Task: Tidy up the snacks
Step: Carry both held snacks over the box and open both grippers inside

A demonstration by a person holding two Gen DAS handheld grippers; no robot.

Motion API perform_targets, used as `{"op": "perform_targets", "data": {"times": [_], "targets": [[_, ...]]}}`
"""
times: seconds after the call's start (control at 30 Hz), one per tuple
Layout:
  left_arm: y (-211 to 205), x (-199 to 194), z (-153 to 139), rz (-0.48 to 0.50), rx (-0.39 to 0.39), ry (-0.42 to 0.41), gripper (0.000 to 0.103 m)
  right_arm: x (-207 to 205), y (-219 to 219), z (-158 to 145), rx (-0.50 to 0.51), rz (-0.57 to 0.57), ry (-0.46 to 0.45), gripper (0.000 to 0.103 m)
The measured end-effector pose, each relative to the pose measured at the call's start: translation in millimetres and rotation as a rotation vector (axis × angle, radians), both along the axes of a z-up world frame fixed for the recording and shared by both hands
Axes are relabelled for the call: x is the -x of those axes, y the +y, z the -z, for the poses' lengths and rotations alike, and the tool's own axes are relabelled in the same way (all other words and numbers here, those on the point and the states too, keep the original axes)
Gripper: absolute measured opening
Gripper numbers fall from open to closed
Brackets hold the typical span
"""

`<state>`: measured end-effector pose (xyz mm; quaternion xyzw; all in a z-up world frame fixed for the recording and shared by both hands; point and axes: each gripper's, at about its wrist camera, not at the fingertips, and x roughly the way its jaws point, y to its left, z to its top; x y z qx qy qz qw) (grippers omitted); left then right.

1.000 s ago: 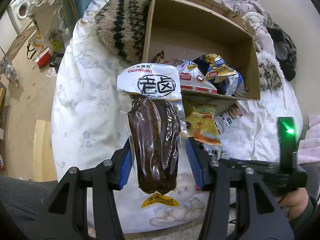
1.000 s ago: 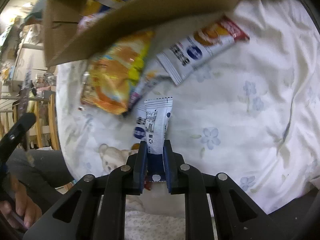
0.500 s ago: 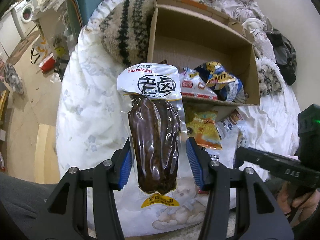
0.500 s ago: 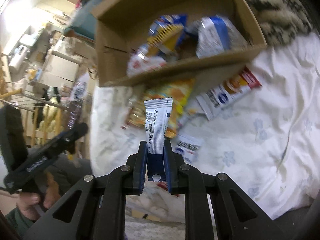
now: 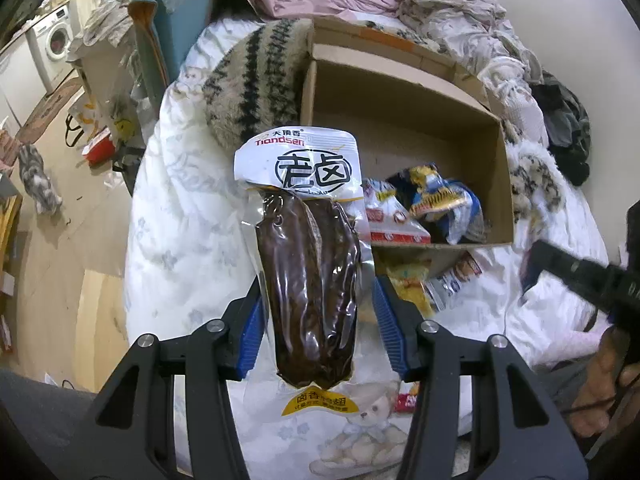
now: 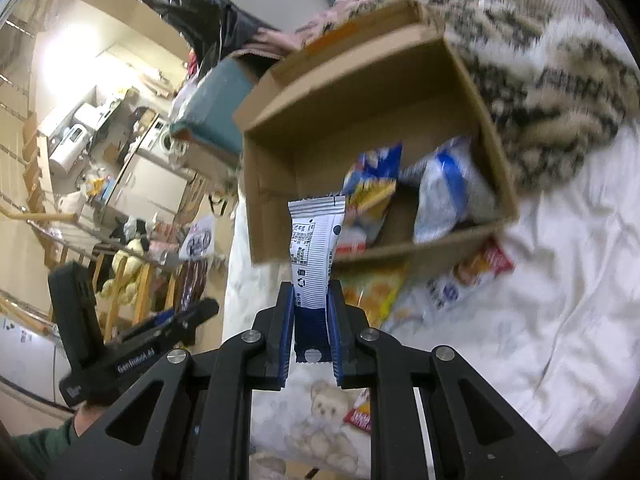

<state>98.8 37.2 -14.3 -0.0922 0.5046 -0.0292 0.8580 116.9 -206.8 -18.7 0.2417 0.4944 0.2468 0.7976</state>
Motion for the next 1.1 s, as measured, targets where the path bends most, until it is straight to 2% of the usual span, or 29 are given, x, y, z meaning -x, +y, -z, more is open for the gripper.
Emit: {"op": "perform_targets", "data": {"times": [0.27, 0.43, 0.5, 0.57, 0.77, 0.9, 1.03, 1.1], "targets": [[4.3, -37.5, -6.1, -0.011, 0.032, 0.02, 0.047, -49.8, -3.2, -17.3, 0.085, 0.001, -0.054, 0.017], [-6.5, -64.1, -14.0, 0.018, 0.015, -0.002, 0.047, -81.1, 8.6, -9.8, 0.151, -0.009, -0.071, 0.017], [-12.2, -76.0, -14.9, 0.035, 0.013, -0.019, 0.047, -92.8, 12.3, -5.0, 0.215, 0.008, -0.1, 0.017], [-18.3, -86.6, -13.3, 0.043, -0.019, -0.035, 0.047, -102.6, 13.7, 1.3, 0.236, 0.008, -0.112, 0.017], [-22.1, -107.3, 5.1, 0.032, 0.008, -0.031, 0.047, -120.6, 25.8, 21.3, 0.26, -0.04, -0.074, 0.017], [-21.5, -111.2, 18.8, 0.029, 0.054, 0.001, 0.047, -128.3, 41.1, 40.1, 0.33, -0.102, -0.047, 0.017], [-24.2, -110.4, 23.9, 0.045, 0.024, 0.005, 0.047, -126.5, 54.2, 73.8, 0.455, -0.194, 0.088, 0.017], [-23.7, -110.8, 25.7, 0.044, 0.023, 0.012, 0.047, -122.1, 52.9, 77.3, 0.449, -0.197, 0.085, 0.017]]}}
